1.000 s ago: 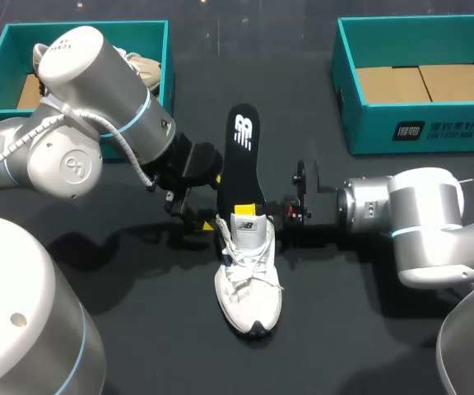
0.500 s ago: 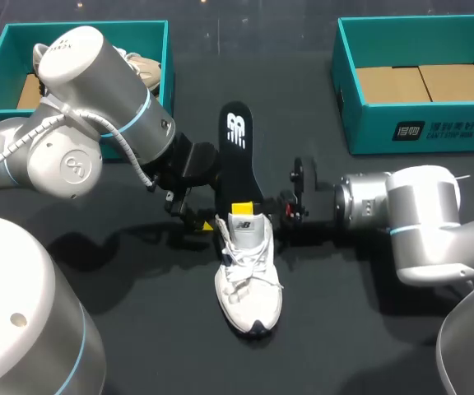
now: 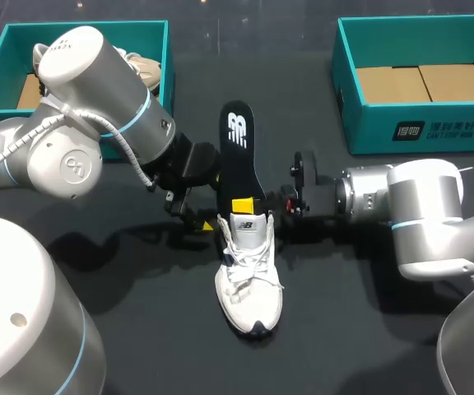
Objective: Take the shoe out of the shoebox, open the shoe tongue, remove and reinsert the insole, then place the shoe into the shoebox
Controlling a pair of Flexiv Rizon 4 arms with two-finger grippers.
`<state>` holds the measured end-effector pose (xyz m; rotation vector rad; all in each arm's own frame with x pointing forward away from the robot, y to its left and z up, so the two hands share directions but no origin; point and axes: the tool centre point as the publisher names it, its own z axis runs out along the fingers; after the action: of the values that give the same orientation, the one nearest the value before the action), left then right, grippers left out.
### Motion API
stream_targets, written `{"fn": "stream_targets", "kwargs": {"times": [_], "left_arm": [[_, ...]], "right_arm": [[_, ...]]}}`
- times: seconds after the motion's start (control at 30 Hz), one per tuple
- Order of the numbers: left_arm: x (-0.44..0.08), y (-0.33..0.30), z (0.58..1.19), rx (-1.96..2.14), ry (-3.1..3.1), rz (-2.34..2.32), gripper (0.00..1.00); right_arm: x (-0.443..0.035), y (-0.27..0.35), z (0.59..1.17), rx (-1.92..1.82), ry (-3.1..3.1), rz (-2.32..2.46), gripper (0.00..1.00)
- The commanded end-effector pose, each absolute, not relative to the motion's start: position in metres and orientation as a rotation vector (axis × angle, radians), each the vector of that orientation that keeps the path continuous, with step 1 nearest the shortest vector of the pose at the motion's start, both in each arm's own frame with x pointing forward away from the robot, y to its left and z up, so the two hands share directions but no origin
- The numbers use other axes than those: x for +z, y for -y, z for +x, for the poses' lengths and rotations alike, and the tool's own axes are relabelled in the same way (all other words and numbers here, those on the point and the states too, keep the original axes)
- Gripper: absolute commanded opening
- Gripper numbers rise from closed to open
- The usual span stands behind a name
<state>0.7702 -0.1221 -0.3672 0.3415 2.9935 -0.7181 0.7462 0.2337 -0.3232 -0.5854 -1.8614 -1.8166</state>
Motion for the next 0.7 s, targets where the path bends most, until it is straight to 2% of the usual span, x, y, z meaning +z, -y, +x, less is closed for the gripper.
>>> {"fn": "stream_targets", "kwargs": {"times": [0.03, 0.33, 0.5, 0.53, 0.6, 0.63, 0.7], "left_arm": [[-0.368, 0.122, 0.77, -0.718, -2.993, 0.343, 1.0], [-0.368, 0.122, 0.77, -0.718, -2.993, 0.343, 1.0], [-0.368, 0.122, 0.77, -0.718, -2.993, 0.343, 1.0], [-0.368, 0.122, 0.77, -0.718, -2.993, 0.343, 1.0], [-0.368, 0.122, 0.77, -0.718, -2.993, 0.343, 1.0], [-0.368, 0.122, 0.77, -0.718, -2.993, 0.343, 1.0], [-0.368, 0.122, 0.77, -0.718, -2.993, 0.343, 1.0]], "right_arm": [[-0.316, -0.234, 0.745, -1.803, 1.881, -0.585, 0.29], [-0.306, -0.236, 0.755, -1.779, 1.915, -0.571, 0.31], [-0.299, -0.237, 0.761, -1.781, 1.93, -0.575, 0.28], [-0.299, -0.237, 0.762, -1.782, 1.931, -0.578, 0.27], [-0.297, -0.237, 0.764, -1.784, 1.931, -0.597, 0.17], [-0.297, -0.237, 0.765, -1.782, 1.93, -0.603, 0.0], [-0.298, -0.237, 0.768, -1.778, 1.925, -0.624, 0.0]]}}
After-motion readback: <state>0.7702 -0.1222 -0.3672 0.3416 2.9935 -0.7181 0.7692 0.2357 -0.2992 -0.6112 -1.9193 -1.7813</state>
